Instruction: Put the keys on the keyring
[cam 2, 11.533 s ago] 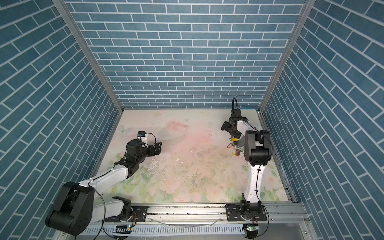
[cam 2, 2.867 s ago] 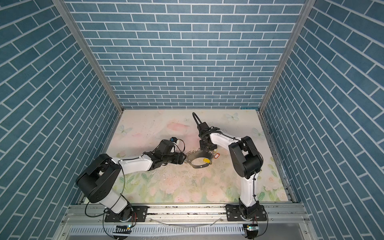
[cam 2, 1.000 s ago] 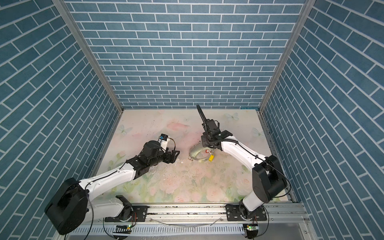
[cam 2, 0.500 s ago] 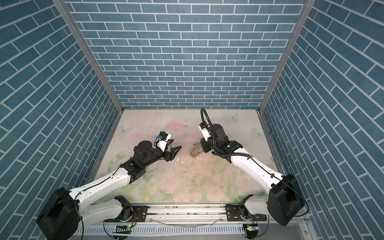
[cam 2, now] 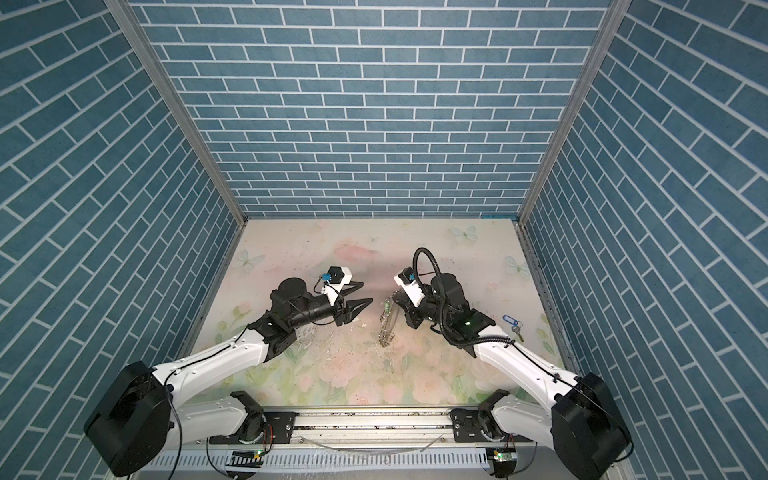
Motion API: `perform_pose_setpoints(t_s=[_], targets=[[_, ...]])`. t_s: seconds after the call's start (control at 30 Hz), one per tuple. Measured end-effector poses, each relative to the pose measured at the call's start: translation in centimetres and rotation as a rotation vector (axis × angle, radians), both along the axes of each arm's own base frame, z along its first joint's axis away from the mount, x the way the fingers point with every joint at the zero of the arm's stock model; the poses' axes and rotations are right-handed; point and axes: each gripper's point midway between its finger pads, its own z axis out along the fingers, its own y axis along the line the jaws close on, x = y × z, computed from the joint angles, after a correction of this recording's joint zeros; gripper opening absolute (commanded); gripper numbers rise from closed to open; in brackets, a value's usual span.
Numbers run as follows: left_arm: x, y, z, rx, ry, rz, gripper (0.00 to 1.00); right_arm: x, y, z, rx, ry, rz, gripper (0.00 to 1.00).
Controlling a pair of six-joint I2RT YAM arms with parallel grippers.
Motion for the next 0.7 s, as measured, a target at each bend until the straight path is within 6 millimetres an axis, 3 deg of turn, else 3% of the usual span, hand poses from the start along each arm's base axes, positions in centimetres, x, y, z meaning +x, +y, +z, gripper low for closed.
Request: perform_pose_setpoints(t_s=[0.1, 0.23, 0.4, 0.7], targets=[[-0.8, -0.4, -0.5, -0.019, 0.006, -0.052, 0.41, -0.8, 0.3, -0.6, 0.047, -0.023, 0.045, 0.0], [-1.7, -1.0, -1.7, -0.031, 0.034, -0.123, 0.34, -1.1, 0.7, 0.3, 0.103, -0.061, 0.079, 0.0], [-2.6, -1.7, -2.7, -0.035, 0.072, -0.205, 0.33, -1.5, 1.0, 1.7, 0.17, -0.101, 0.117, 0.0], [-3.7, -2.1, -3.4, -0.029, 0.077, -0.277, 0.32, -2.2, 1.4, 1.9, 0.206, -0.108, 0.182, 0.0]])
